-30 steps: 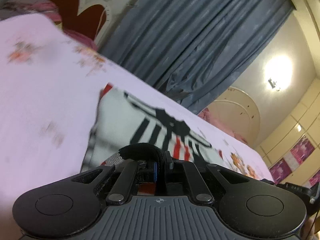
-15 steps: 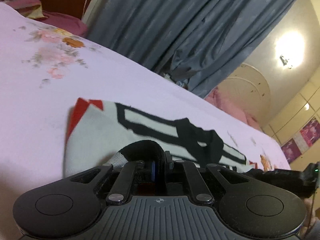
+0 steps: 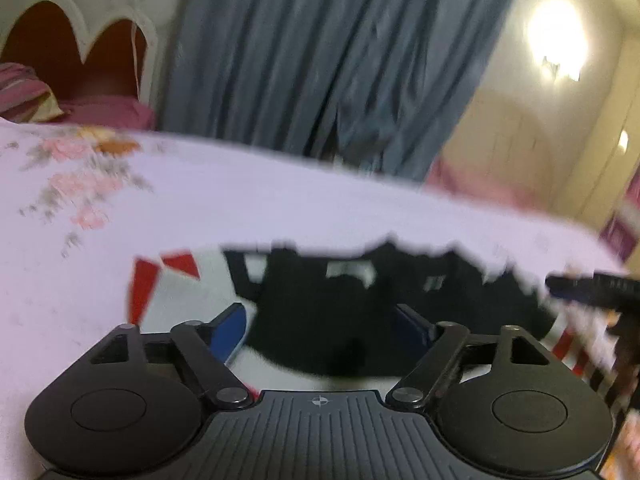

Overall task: Fold small clothes
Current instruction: 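Lift the black hem with both grippers and fold it over the collar, then lay the hem onto the sweater and open both grippers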

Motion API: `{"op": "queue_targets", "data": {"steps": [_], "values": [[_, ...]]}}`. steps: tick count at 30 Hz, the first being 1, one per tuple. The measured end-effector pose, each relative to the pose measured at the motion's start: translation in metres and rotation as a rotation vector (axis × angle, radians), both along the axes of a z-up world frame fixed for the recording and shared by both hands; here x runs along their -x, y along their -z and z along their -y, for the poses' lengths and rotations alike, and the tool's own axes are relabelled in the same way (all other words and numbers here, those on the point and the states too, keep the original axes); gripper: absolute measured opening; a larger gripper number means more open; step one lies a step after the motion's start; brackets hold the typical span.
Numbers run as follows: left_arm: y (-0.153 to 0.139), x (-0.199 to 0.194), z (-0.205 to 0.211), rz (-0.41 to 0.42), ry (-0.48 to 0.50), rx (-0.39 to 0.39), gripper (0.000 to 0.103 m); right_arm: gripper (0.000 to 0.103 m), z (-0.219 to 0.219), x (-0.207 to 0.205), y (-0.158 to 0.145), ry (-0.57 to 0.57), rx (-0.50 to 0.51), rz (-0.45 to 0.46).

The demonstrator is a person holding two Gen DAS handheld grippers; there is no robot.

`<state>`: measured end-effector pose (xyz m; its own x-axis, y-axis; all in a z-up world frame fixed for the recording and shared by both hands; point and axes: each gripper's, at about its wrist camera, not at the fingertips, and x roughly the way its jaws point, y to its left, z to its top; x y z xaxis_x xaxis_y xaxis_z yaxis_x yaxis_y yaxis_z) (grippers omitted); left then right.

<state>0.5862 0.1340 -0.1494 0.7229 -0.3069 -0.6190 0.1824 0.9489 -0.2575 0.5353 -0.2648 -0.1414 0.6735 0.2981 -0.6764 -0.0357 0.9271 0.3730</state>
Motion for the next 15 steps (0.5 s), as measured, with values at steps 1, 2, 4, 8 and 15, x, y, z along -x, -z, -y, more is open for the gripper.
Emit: {"op": "queue_targets", "data": {"steps": [1, 2, 4, 8, 15], "values": [[0.003, -0.002, 0.006, -0.015, -0.002, -0.054, 0.070, 0.052, -0.008, -0.002, 0.005, -0.025, 0.066, -0.022], [0.004, -0.002, 0.012, -0.008, -0.006, -0.110, 0.061, 0.050, -0.015, -0.004, 0.008, -0.050, 0.116, -0.030], [0.004, 0.000, 0.022, 0.012, -0.008, -0.192, 0.033, 0.041, -0.036, -0.006, 0.014, -0.106, 0.244, -0.009], [-0.007, 0.015, 0.018, 0.117, -0.078, -0.187, 0.008, 0.008, -0.060, 0.003, 0.016, -0.158, 0.405, 0.056], [0.007, -0.005, 0.013, 0.063, -0.177, -0.239, 0.007, 0.007, -0.041, -0.001, 0.012, 0.004, 0.411, 0.075]]}}
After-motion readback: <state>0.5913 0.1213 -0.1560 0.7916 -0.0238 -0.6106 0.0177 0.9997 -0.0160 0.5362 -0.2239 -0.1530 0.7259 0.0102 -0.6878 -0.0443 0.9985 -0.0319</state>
